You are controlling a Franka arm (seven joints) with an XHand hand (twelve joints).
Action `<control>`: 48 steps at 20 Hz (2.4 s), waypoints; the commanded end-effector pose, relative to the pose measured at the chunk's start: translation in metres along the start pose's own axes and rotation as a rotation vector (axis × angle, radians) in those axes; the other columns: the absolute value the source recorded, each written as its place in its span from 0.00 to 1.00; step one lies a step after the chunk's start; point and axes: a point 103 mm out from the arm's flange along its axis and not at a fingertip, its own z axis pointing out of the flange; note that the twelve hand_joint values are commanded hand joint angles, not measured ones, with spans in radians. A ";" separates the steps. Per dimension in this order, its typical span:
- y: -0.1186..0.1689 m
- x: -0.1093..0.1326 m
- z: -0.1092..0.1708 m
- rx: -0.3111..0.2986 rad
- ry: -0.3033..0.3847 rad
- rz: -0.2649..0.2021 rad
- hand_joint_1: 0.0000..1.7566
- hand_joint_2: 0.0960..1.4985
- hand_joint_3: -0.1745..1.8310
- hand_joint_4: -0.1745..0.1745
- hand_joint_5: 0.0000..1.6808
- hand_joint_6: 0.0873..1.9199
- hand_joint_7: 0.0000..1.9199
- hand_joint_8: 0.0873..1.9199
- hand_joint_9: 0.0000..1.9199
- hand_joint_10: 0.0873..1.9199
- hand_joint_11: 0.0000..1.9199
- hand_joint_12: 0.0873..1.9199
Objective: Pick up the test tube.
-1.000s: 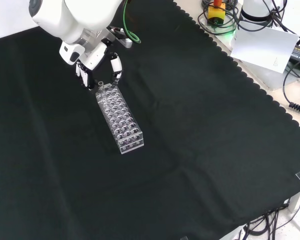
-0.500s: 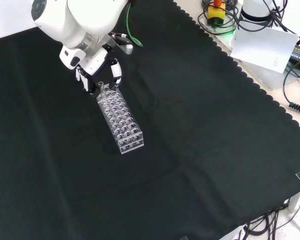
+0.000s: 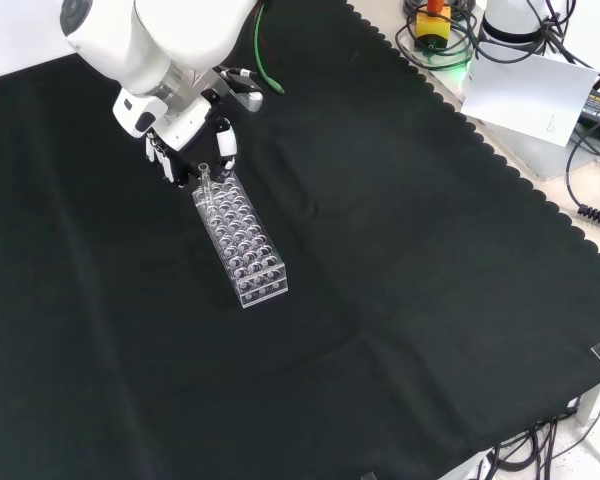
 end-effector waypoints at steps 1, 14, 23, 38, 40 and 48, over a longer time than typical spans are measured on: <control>-0.001 0.001 -0.010 -0.091 -0.047 0.016 0.73 0.58 0.18 0.00 0.72 0.28 0.66 0.29 0.64 0.23 0.44 0.61; -0.003 0.000 -0.022 -0.132 -0.026 0.006 0.81 0.43 0.35 0.00 0.75 0.28 0.68 0.42 0.75 0.00 0.59 0.51; -0.008 -0.003 -0.040 -0.109 -0.002 -0.004 0.81 0.49 0.28 0.00 0.72 0.22 0.69 0.41 0.77 0.00 0.61 0.48; -0.029 -0.014 -0.089 -0.087 0.099 -0.027 0.81 0.47 0.29 0.00 0.75 0.16 0.70 0.38 0.78 0.00 0.61 0.47; -0.035 -0.014 -0.098 -0.089 0.109 -0.036 0.81 0.47 0.29 0.00 0.75 0.16 0.70 0.38 0.78 0.00 0.61 0.48; -0.061 -0.016 -0.129 -0.115 0.145 -0.052 0.81 0.46 0.30 0.00 0.76 0.15 0.71 0.38 0.78 0.00 0.61 0.48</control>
